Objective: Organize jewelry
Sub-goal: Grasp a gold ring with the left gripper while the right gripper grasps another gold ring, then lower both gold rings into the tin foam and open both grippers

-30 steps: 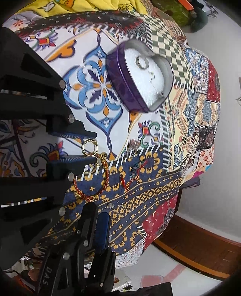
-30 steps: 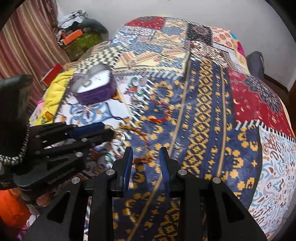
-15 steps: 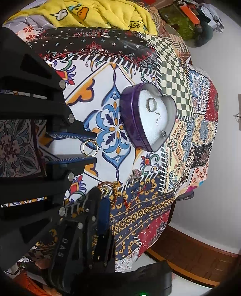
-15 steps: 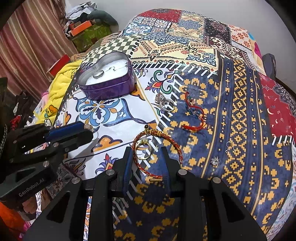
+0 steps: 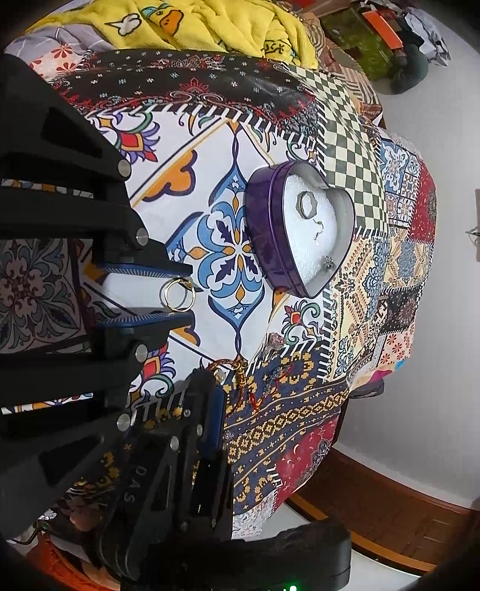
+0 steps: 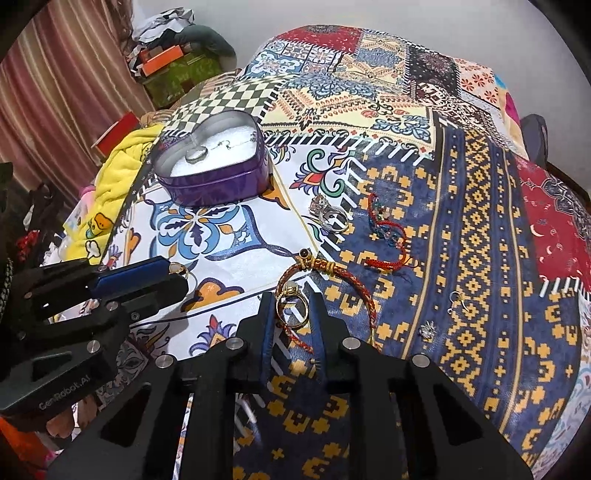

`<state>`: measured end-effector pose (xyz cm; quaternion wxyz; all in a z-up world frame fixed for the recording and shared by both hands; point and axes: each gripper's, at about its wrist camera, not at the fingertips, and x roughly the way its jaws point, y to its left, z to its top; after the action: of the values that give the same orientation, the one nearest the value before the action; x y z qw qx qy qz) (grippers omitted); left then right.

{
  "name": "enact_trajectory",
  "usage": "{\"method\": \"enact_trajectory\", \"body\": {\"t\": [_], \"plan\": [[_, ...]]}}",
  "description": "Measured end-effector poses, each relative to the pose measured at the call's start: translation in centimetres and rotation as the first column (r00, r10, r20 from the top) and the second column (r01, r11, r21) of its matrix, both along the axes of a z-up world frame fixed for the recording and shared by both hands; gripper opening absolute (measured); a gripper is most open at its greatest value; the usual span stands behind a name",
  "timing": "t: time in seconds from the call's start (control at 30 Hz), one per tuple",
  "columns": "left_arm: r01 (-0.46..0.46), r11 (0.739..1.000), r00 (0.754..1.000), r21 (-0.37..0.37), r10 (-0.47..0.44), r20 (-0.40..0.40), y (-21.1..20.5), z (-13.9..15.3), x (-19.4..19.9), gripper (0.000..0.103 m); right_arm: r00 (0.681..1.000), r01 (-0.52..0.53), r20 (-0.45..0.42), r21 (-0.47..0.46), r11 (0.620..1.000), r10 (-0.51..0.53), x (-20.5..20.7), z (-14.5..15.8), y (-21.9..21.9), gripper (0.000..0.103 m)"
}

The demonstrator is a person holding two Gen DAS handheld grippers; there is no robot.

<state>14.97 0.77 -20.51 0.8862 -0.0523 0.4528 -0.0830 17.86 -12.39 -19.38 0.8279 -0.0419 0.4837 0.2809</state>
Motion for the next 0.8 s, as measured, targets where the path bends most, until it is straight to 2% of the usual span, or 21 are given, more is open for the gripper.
{"method": "enact_trajectory", "body": {"t": [0.27,0.8], "plan": [[-0.02,1.0,0.999,-0.003,0.02,0.038,0.6,1.7,-0.7,0.018,0.997,0.015,0.076,0.018,1.0,-0.016,-1.0,3.0,-0.2,0.016],[-0.079,0.997,0.976,0.004,0.077,0.203,3.1,7.7,-0.3,0.018,0.975,-0.007,0.221,0.097,0.995,-0.015,0.4,8.7,1.7,0.017]]}}
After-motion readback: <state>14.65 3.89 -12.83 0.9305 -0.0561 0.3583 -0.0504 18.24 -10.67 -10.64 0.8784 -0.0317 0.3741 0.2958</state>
